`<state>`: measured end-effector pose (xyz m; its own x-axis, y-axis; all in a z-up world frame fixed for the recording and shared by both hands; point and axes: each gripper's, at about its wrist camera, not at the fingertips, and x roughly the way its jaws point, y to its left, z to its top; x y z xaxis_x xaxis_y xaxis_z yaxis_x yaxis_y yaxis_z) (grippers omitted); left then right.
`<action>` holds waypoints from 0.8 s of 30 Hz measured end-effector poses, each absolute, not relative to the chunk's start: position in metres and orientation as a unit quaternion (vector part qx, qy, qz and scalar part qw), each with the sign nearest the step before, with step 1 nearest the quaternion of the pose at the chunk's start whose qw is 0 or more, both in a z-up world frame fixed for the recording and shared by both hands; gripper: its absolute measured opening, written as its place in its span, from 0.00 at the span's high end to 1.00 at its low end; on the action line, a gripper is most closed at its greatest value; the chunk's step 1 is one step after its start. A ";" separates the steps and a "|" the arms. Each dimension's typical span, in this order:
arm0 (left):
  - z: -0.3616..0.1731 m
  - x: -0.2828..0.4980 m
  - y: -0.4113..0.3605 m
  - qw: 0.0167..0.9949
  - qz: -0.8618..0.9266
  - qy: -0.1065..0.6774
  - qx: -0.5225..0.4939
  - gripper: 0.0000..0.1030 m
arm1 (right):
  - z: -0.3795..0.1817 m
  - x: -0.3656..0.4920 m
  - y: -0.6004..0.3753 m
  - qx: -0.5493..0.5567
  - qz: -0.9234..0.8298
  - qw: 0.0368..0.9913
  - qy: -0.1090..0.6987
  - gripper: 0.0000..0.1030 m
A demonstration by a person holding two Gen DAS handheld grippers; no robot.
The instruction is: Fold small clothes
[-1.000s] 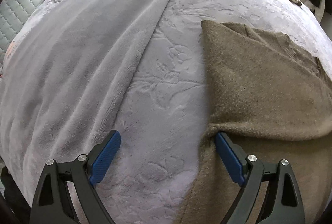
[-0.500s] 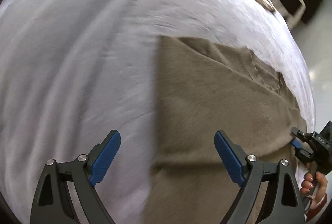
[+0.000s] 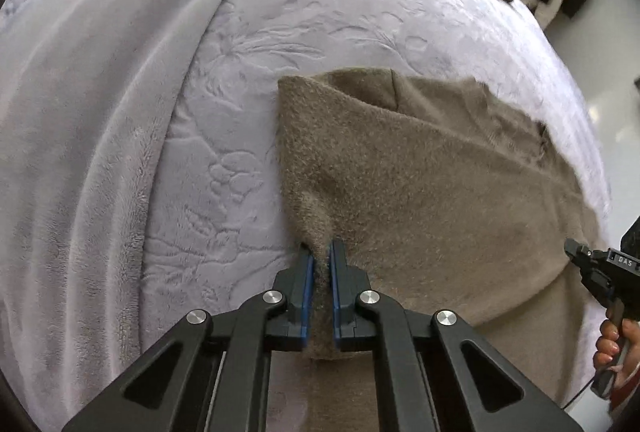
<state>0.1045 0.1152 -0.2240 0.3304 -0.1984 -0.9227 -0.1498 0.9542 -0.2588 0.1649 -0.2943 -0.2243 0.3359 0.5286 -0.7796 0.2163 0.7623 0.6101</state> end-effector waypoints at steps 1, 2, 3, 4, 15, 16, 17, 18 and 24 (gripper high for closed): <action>-0.223 0.105 0.112 0.803 -0.009 0.576 -0.149 0.91 | -0.236 0.159 -0.300 0.335 0.089 0.741 0.576 0.94; -0.222 0.107 0.111 0.805 0.000 0.573 -0.150 0.91 | -0.242 0.154 -0.304 0.349 0.090 0.733 0.576 0.94; -0.219 0.105 0.111 0.806 0.008 0.572 -0.151 0.87 | -0.245 0.150 -0.307 0.360 0.093 0.729 0.575 0.94; -0.216 0.102 0.114 0.805 0.018 0.574 -0.146 0.77 | -0.244 0.145 -0.309 0.357 0.095 0.729 0.576 0.94; -0.182 0.055 0.080 0.810 0.036 0.576 -0.101 0.19 | -0.228 0.110 -0.319 0.339 0.094 0.709 0.612 0.91; -0.181 0.052 0.071 0.810 0.031 0.578 -0.099 0.19 | -0.227 0.105 -0.321 0.341 0.093 0.706 0.614 0.91; -0.179 0.049 0.065 0.809 0.028 0.579 -0.098 0.19 | -0.225 0.099 -0.324 0.343 0.091 0.703 0.616 0.91; -0.178 0.047 0.058 0.807 0.021 0.582 -0.097 0.19 | -0.225 0.095 -0.326 0.344 0.090 0.702 0.617 0.91; -0.179 0.035 -0.002 0.792 -0.031 0.602 -0.094 0.19 | -0.220 0.070 -0.350 0.354 0.075 0.697 0.619 0.79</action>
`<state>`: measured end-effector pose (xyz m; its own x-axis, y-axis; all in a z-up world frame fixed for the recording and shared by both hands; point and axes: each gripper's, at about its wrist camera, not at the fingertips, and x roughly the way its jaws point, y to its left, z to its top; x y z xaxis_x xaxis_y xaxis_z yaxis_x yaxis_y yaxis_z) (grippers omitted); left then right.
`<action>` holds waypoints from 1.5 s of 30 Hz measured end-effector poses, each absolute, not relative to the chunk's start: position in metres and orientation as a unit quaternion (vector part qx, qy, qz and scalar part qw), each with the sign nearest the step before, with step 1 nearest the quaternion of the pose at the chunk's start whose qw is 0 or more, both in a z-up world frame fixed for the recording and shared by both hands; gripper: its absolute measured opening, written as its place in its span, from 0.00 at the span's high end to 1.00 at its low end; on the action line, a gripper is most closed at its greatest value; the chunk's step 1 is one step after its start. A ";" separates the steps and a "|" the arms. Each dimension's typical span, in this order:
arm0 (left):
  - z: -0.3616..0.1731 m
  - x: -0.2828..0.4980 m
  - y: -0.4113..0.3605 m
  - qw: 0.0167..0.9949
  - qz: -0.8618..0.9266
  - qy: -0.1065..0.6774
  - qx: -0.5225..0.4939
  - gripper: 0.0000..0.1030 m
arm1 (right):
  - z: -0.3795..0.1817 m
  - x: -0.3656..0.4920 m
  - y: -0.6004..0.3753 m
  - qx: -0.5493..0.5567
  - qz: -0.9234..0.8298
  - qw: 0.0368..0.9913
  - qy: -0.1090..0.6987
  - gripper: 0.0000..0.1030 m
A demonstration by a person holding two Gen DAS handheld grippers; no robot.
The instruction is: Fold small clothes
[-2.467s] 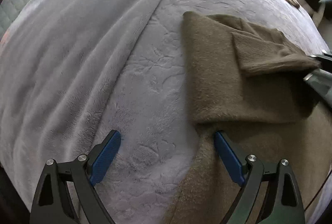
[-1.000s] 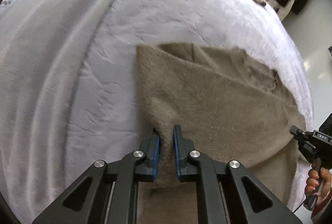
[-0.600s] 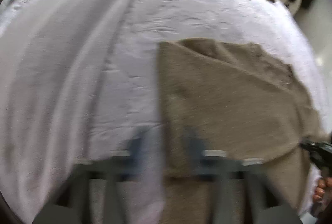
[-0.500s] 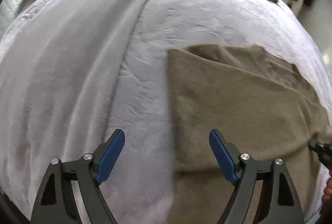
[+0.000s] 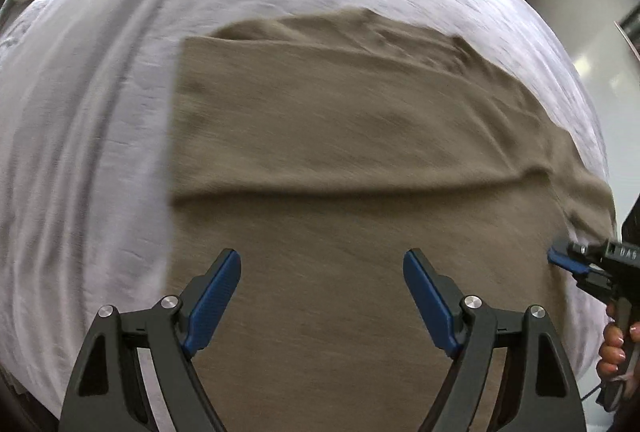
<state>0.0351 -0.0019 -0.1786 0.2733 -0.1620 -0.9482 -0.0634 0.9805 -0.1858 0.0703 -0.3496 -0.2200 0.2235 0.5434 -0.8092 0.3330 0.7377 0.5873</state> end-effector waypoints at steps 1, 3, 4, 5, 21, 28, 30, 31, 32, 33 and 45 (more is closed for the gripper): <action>-0.178 0.034 -0.011 0.792 -0.036 0.603 -0.092 0.19 | -0.219 0.067 -0.354 0.358 0.072 0.697 0.617 0.67; -0.178 0.032 -0.028 0.787 -0.047 0.608 -0.090 0.19 | -0.216 0.062 -0.366 0.371 0.067 0.699 0.607 0.52; -0.178 0.031 -0.037 0.782 -0.055 0.614 -0.092 0.19 | -0.215 0.060 -0.371 0.376 0.066 0.701 0.602 0.49; -0.179 0.032 -0.045 0.777 -0.062 0.620 -0.095 0.19 | -0.213 0.058 -0.375 0.379 0.065 0.702 0.600 0.49; -0.169 0.042 -0.154 0.779 -0.106 0.618 -0.009 0.02 | -0.188 0.027 -0.524 0.420 -0.047 0.743 0.519 0.49; -0.183 0.048 -0.185 0.765 -0.094 0.637 0.019 0.02 | -0.193 0.007 -0.616 0.493 -0.135 0.746 0.427 0.48; -0.187 0.047 -0.190 0.755 -0.104 0.647 0.019 0.02 | -0.198 0.004 -0.631 0.519 -0.138 0.740 0.405 0.48; -0.188 0.046 -0.194 0.751 -0.111 0.651 0.018 0.02 | -0.200 0.004 -0.637 0.530 -0.138 0.736 0.397 0.48; -0.188 0.045 -0.196 0.750 -0.111 0.651 0.020 0.02 | -0.203 0.005 -0.640 0.539 -0.137 0.734 0.389 0.48; -0.188 0.045 -0.198 0.751 -0.110 0.651 0.022 0.02 | -0.204 0.007 -0.645 0.546 -0.134 0.734 0.381 0.48; -0.177 0.056 -0.192 0.767 -0.100 0.634 -0.010 0.02 | -0.228 0.000 -0.670 0.724 -0.093 0.637 0.249 0.94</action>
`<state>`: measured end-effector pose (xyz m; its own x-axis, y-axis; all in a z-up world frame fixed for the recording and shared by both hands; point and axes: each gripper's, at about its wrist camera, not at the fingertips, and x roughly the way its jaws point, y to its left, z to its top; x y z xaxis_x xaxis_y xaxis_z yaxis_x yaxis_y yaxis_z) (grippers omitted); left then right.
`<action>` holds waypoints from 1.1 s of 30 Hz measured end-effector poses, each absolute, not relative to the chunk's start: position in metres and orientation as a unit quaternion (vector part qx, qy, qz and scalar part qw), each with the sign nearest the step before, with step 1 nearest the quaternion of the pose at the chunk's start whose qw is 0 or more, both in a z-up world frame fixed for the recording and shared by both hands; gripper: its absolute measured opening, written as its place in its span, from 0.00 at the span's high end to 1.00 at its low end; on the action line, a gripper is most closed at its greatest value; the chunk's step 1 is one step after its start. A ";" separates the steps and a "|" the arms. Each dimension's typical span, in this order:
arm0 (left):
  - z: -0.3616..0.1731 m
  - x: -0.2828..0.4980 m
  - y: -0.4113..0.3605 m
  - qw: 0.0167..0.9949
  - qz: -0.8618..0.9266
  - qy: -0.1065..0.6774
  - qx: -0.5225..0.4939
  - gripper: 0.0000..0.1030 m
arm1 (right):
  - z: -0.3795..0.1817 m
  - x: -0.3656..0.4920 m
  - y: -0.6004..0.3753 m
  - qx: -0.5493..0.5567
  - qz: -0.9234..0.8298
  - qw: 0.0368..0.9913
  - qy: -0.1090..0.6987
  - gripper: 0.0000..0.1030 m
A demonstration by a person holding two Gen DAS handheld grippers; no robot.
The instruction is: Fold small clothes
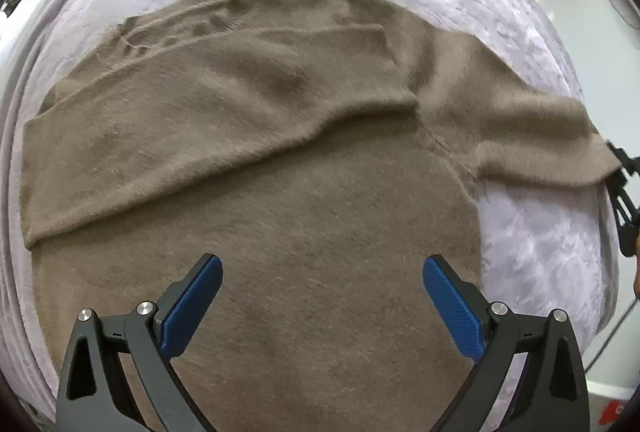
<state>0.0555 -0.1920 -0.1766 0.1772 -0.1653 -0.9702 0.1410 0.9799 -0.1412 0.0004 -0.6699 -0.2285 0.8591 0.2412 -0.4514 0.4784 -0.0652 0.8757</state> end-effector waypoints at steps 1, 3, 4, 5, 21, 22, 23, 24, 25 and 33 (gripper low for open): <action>-0.174 0.058 -0.187 0.770 -0.098 0.631 -0.016 0.02 | -0.222 0.005 -0.667 0.721 -0.074 0.644 0.245 0.94; -0.170 0.063 -0.173 0.776 -0.088 0.624 -0.023 0.02 | -0.206 0.020 -0.656 0.706 -0.036 0.663 0.248 0.94; -0.169 0.066 -0.168 0.779 -0.085 0.620 -0.027 0.02 | -0.197 0.030 -0.647 0.695 -0.017 0.674 0.252 0.94; -0.167 0.069 -0.162 0.782 -0.081 0.617 -0.033 0.02 | -0.185 0.043 -0.639 0.679 0.005 0.687 0.258 0.94; -0.171 0.088 -0.018 0.818 0.030 0.568 -0.080 0.02 | -0.145 0.209 -0.293 0.303 0.281 0.758 0.505 0.94; -0.176 0.086 -0.009 0.817 0.036 0.570 -0.083 0.02 | -0.159 0.209 -0.274 0.282 0.282 0.751 0.526 0.93; -0.181 0.085 -0.002 0.815 0.041 0.572 -0.085 0.02 | -0.176 0.205 -0.254 0.257 0.275 0.744 0.553 0.91; -0.186 0.084 0.004 0.813 0.045 0.574 -0.087 0.02 | -0.188 0.203 -0.242 0.235 0.260 0.740 0.575 0.91; -0.190 0.083 0.010 0.812 0.048 0.575 -0.090 0.02 | -0.201 0.201 -0.231 0.214 0.238 0.735 0.597 0.90; -0.202 0.066 0.037 0.810 0.035 0.569 -0.135 0.02 | -0.204 0.196 -0.266 0.339 0.164 0.732 0.567 0.46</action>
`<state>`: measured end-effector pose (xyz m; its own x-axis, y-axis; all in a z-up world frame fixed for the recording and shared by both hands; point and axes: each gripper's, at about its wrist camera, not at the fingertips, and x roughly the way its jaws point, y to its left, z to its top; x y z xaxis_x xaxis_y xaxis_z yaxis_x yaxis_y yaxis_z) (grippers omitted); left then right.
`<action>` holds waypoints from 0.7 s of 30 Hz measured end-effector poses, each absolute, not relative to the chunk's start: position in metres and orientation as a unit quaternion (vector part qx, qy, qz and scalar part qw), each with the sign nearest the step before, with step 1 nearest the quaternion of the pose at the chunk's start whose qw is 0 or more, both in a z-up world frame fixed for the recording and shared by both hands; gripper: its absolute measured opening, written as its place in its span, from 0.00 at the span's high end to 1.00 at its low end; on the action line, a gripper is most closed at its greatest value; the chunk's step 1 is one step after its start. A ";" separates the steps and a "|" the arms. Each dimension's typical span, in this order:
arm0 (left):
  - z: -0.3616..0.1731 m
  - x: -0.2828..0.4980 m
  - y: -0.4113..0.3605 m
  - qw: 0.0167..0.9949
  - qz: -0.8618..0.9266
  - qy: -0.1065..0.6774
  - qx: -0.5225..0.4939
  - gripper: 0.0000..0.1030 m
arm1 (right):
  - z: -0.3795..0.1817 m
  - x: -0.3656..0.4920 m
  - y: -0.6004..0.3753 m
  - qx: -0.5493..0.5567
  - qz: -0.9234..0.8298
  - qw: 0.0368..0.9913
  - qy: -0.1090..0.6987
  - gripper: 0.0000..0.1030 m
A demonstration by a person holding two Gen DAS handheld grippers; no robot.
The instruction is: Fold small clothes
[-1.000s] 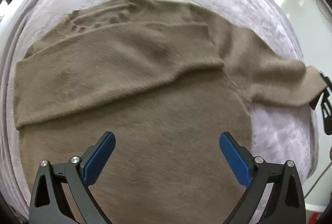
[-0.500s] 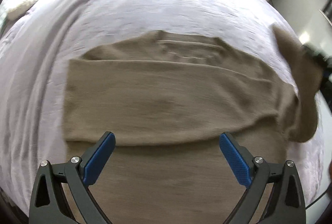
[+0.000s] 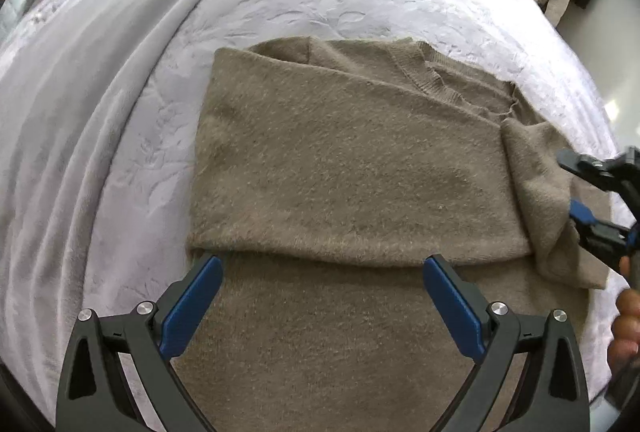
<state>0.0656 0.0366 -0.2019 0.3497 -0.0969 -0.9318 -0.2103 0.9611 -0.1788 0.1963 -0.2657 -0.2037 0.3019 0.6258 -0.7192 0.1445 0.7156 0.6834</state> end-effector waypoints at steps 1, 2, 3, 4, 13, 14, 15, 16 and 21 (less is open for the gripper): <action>-0.201 0.063 0.040 0.812 0.031 0.566 -0.144 0.02 | -0.205 0.201 -0.267 0.356 0.161 0.727 0.565 0.68; -0.199 0.061 0.043 0.813 0.028 0.563 -0.148 0.02 | -0.205 0.205 -0.267 0.356 0.158 0.727 0.566 0.85; -0.197 0.058 0.046 0.815 0.025 0.559 -0.150 0.02 | -0.201 0.207 -0.263 0.342 0.160 0.734 0.565 0.94; -0.195 0.055 0.049 0.818 0.022 0.555 -0.151 0.02 | -0.190 0.215 -0.253 0.316 0.172 0.747 0.559 0.94; -0.197 0.030 0.085 0.810 0.029 0.559 -0.176 0.02 | -0.190 0.177 -0.088 -0.034 0.355 0.741 0.569 0.89; -0.198 0.030 0.087 0.807 0.029 0.559 -0.185 0.02 | -0.197 0.174 -0.079 -0.058 0.355 0.735 0.575 0.89; -0.198 0.029 0.088 0.807 0.028 0.559 -0.189 0.02 | -0.201 0.168 -0.075 -0.084 0.347 0.735 0.576 0.88; -0.197 0.031 0.088 0.806 0.025 0.558 -0.193 0.02 | -0.202 0.166 -0.073 -0.096 0.341 0.737 0.575 0.84; -0.190 0.045 0.075 0.809 -0.006 0.551 -0.206 0.02 | -0.188 0.155 -0.127 0.027 0.319 0.738 0.594 0.47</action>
<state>0.0447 0.0753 -0.1897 0.3932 -0.2367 -0.8884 -0.2181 0.9147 -0.3403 0.1554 -0.1271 -0.1877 0.0909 0.5033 -0.8593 -0.4389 0.7948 0.4191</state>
